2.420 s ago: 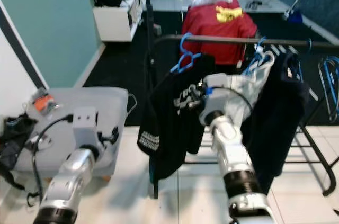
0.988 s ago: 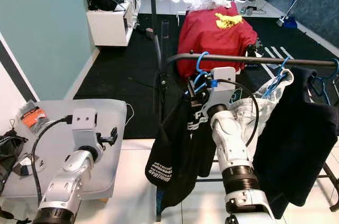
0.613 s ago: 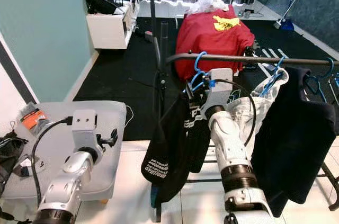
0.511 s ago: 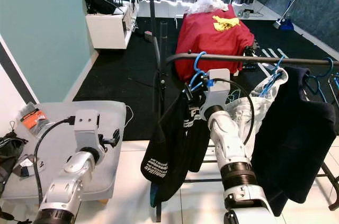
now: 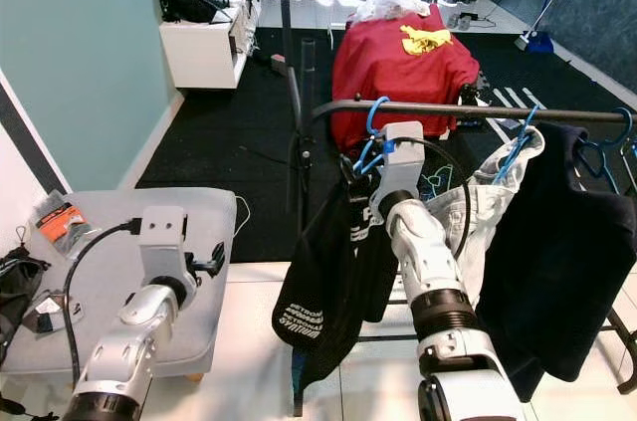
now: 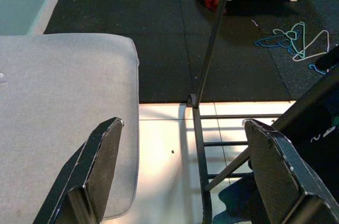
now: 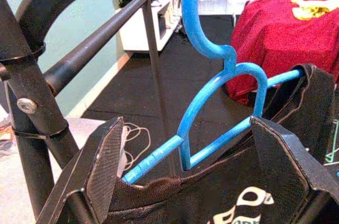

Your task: Hang hanger

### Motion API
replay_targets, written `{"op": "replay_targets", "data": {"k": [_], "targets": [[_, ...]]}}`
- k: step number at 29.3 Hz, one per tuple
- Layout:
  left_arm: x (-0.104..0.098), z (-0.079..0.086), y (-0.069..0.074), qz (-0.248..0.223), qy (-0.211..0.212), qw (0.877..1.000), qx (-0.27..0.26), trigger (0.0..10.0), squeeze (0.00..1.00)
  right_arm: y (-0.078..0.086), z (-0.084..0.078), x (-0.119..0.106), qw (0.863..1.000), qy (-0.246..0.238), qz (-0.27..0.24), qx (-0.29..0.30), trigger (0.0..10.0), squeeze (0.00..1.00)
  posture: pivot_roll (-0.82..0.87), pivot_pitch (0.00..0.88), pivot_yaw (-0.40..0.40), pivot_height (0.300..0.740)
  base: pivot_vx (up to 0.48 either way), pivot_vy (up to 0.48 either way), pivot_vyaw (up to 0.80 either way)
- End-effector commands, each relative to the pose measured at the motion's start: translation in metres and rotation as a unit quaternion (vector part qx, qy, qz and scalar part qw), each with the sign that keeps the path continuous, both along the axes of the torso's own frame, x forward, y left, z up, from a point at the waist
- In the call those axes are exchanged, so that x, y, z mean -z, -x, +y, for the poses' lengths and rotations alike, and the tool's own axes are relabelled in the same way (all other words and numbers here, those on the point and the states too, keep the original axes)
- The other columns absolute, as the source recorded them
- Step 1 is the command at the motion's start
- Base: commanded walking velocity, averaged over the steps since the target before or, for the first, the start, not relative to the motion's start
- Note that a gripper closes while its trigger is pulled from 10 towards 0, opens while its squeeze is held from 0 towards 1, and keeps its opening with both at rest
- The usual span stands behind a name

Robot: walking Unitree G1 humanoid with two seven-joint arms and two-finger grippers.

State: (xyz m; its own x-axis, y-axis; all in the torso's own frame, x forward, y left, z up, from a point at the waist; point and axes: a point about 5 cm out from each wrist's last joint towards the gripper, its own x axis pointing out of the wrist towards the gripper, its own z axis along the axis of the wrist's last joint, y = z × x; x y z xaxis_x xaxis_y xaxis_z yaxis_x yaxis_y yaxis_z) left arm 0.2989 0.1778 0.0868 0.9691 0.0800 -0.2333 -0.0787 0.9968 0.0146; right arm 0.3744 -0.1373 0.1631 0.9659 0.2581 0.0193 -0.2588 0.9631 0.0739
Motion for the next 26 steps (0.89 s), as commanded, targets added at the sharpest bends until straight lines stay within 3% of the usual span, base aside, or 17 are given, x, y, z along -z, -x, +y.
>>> {"op": "replay_targets", "data": {"k": [1,2,3,4,5,8,9,11,12,26], "targets": [[-0.0003,0.0022,0.0016,0.003,-0.009,1.000,0.006,10.0,0.00,-0.0036,-0.0027,-0.0013,1.000,-0.021,0.011,0.004,9.3,0.00,-0.07,0.000,-0.044,0.740,0.000,0.000,0.00],[-0.0002,0.0018,0.0016,0.003,-0.009,1.000,0.007,10.0,0.00,-0.0044,-0.0034,-0.0012,1.000,-0.025,0.013,0.005,7.6,0.00,-0.07,0.000,-0.044,0.740,0.000,0.000,0.00],[-0.0002,0.0018,0.0016,0.003,-0.009,1.000,0.007,10.0,0.00,-0.0044,-0.0034,-0.0012,1.000,-0.025,0.013,0.005,7.6,0.00,-0.07,0.000,-0.044,0.740,0.000,0.000,0.00],[-0.0002,0.0014,0.0016,0.003,-0.009,1.000,0.008,10.0,0.00,-0.0048,-0.0039,-0.0010,1.000,-0.027,0.014,0.006,6.7,0.00,-0.07,0.000,-0.044,0.740,0.000,0.000,0.00],[-0.0002,0.0008,0.0016,0.003,-0.009,1.000,0.010,10.0,0.00,-0.0049,-0.0041,-0.0006,0.999,-0.030,0.017,0.007,4.9,0.00,-0.07,0.000,-0.043,0.740,0.000,0.000,0.00],[-0.0002,0.0008,0.0016,0.003,-0.009,1.000,0.010,10.0,0.00,-0.0049,-0.0041,-0.0006,0.999,-0.030,0.017,0.007,4.9,0.00,-0.07,0.000,-0.043,0.740,0.000,0.000,0.00],[0.0000,0.0002,0.0018,0.004,-0.009,1.000,0.012,10.0,0.00,-0.0050,-0.0046,0.0002,0.999,-0.034,0.020,0.008,4.2,0.00,-0.07,0.000,-0.043,0.740,0.000,0.000,0.00],[0.0000,0.0002,0.0018,0.004,-0.009,1.000,0.012,10.0,0.00,-0.0050,-0.0046,0.0002,0.999,-0.034,0.020,0.008,4.2,0.00,-0.07,0.000,-0.043,0.740,0.000,0.000,0.00],[0.0003,-0.0001,0.0020,0.004,-0.009,1.000,0.014,10.0,0.00,-0.0051,-0.0056,0.0013,0.999,-0.039,0.024,0.009,2.9,0.00,-0.07,0.000,-0.045,0.740,0.000,0.000,0.00],[0.0019,-0.0028,0.0032,0.008,-0.006,1.000,0.025,10.0,0.00,-0.0054,-0.0117,0.0042,0.998,-0.045,0.032,0.021,1.8,0.00,-0.07,0.000,-0.041,0.740,0.000,0.000,0.00]]}}
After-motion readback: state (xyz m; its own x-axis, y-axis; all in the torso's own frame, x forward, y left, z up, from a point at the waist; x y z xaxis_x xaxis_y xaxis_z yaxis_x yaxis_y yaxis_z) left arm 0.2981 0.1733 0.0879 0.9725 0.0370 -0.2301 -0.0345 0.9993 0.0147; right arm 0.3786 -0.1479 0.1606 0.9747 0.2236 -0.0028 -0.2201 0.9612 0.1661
